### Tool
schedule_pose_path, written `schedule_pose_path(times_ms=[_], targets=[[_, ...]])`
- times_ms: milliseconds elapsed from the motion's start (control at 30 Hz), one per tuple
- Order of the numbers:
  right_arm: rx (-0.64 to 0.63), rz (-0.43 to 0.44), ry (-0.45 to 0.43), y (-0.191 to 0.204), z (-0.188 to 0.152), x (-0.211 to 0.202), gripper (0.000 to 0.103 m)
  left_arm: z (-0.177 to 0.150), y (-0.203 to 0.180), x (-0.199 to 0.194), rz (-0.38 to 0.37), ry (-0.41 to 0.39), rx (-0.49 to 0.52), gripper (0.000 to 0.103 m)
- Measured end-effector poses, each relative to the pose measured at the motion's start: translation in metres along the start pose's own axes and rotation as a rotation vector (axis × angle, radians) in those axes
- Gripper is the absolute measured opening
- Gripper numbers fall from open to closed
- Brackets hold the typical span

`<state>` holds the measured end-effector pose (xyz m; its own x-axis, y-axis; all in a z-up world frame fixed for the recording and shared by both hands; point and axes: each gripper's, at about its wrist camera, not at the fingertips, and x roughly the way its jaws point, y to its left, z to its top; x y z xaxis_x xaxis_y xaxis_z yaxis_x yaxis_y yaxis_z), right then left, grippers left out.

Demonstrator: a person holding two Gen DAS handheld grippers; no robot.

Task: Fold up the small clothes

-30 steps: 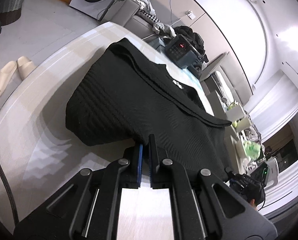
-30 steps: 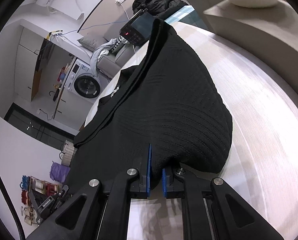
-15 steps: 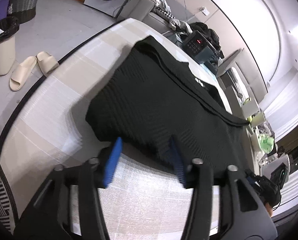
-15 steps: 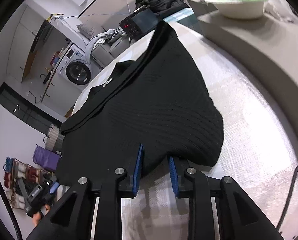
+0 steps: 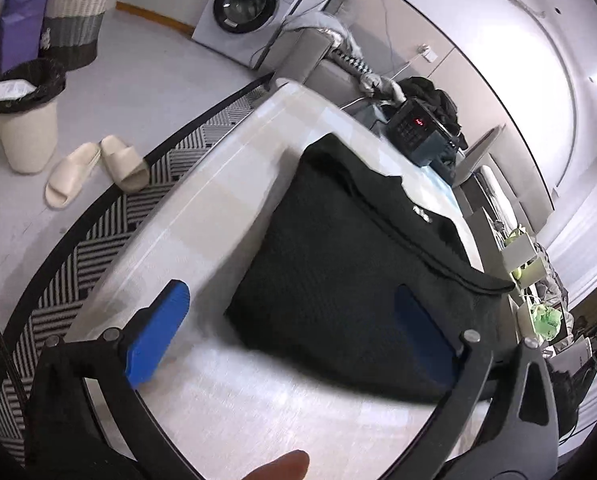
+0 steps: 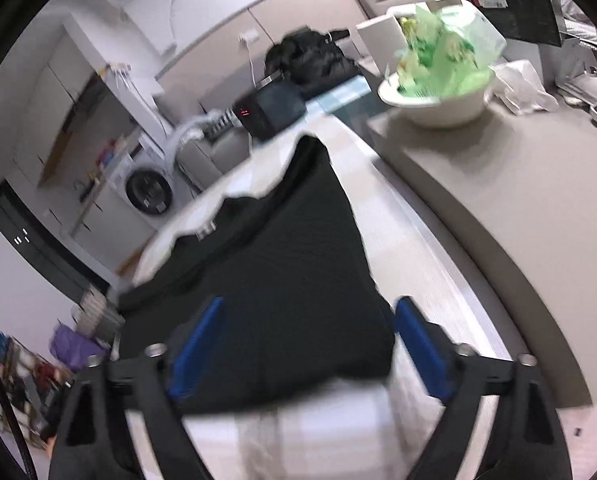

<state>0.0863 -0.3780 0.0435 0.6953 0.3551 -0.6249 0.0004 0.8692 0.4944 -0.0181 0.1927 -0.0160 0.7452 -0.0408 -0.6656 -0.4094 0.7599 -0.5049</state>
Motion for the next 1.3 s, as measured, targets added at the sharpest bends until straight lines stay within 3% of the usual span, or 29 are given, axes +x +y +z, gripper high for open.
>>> schedule_pose_path(times_ms=[400, 567, 867, 1067, 1300], targets=[[-0.002, 0.064, 0.041, 0.035, 0.038, 0.055, 0.093, 0.049, -0.048, 0.060, -0.027, 0.015, 0.042, 0.101], [-0.035, 0.025, 0.034, 0.039, 0.053, 0.066, 0.093, 0.071, -0.057, 0.083, -0.050, 0.015, 0.041, 0.101], [-0.049, -0.052, 0.042, 0.030, 0.072, 0.082, 0.093, 0.090, -0.063, 0.124, -0.025, 0.055, 0.030, 0.101], [-0.058, -0.007, 0.044, 0.043, 0.081, 0.096, 0.093, 0.102, -0.060, 0.146, -0.044, 0.079, -0.004, 0.101], [0.029, 0.025, 0.105, 0.037, 0.101, 0.132, 0.092, 0.124, -0.046, 0.175, -0.082, 0.129, -0.099, 0.083]])
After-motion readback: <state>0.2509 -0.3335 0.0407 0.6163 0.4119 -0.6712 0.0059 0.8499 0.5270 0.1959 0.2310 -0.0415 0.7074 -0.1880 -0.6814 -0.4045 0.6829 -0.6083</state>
